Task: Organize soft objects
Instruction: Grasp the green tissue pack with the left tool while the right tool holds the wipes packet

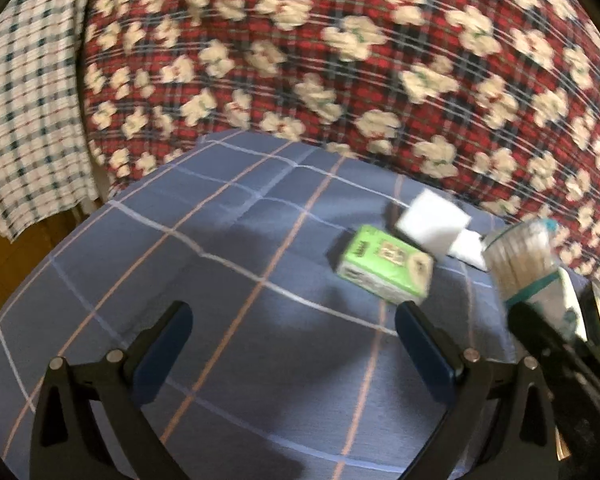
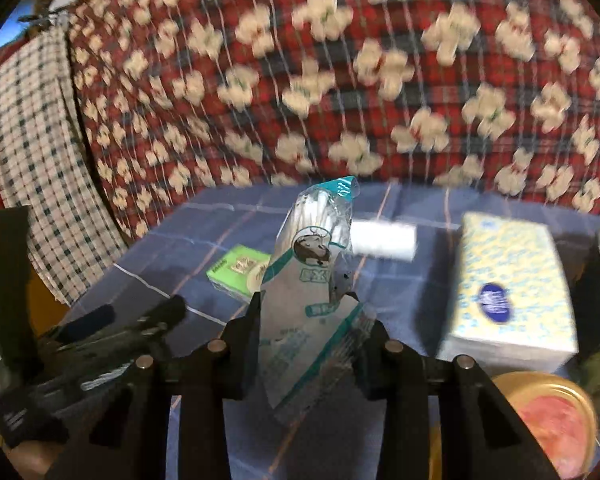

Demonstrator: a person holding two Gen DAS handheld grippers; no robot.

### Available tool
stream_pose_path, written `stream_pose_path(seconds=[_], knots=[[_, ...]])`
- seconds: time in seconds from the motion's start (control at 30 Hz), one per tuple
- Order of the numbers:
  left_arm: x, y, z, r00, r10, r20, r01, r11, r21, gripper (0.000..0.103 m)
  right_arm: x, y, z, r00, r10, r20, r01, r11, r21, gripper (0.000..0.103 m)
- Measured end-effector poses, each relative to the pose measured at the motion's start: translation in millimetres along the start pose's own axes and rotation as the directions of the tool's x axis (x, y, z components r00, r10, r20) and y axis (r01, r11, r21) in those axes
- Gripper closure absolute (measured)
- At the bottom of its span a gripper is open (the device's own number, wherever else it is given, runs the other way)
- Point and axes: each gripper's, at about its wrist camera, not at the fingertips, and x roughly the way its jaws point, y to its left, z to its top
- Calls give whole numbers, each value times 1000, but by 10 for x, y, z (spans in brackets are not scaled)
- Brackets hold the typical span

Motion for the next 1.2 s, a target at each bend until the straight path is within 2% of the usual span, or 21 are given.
stream_pose_path(seconds=[0.13, 0.23, 0.37, 0.43, 0.53, 0.6, 0.67, 0.77, 0.9, 1.0, 1.03, 1.07, 1.13, 1.2], knots=[[-11, -187, 0, 998, -60, 11, 59, 995, 83, 1, -196, -54, -23, 997, -34, 72, 35, 999, -11, 63], [50, -430, 74, 996, -83, -25, 87, 974, 208, 1, -259, -143, 15, 994, -38, 98, 37, 999, 17, 63], [279, -728, 208, 999, -18, -42, 32, 940, 341, 1, -212, -196, 21, 995, -42, 86, 39, 999, 31, 63], [415, -804, 245, 999, 25, -41, -9, 930, 367, 2, -203, -214, 16, 995, -50, 87, 48, 998, 34, 63], [566, -845, 289, 997, 46, -57, -22, 928, 372, 8, -170, -260, 25, 995, -57, 81, 54, 998, 45, 63], [648, -857, 302, 997, 36, -75, -6, 931, 365, 19, -143, -289, 28, 996, -53, 67, 49, 997, 63, 63], [781, -862, 303, 990, 37, -135, 14, 934, 357, 29, -126, -308, 22, 997, -50, 56, 46, 996, 76, 63], [858, -793, 333, 980, -21, -195, 79, 952, 294, 34, -105, -304, 15, 998, -48, 44, 44, 996, 80, 63], [833, -707, 356, 978, -67, -197, 114, 965, 238, 35, -113, -290, 10, 998, -46, 50, 42, 996, 77, 63], [717, -610, 378, 986, -82, -144, 109, 976, 190, 35, -140, -265, 11, 996, -45, 71, 41, 997, 68, 63], [640, -577, 385, 992, -72, -101, 89, 980, 178, 35, -148, -252, 8, 996, -47, 77, 42, 997, 62, 63], [503, -536, 379, 998, -53, -26, 57, 985, 165, 35, -158, -224, 2, 995, -52, 87, 47, 998, 50, 62], [321, -509, 341, 998, -15, 60, 5, 987, 161, 35, -165, -181, -9, 994, -53, 97, 51, 998, 29, 62], [186, -504, 274, 995, 20, 102, -37, 986, 163, 35, -183, -150, -19, 993, -49, 110, 47, 999, 17, 62]])
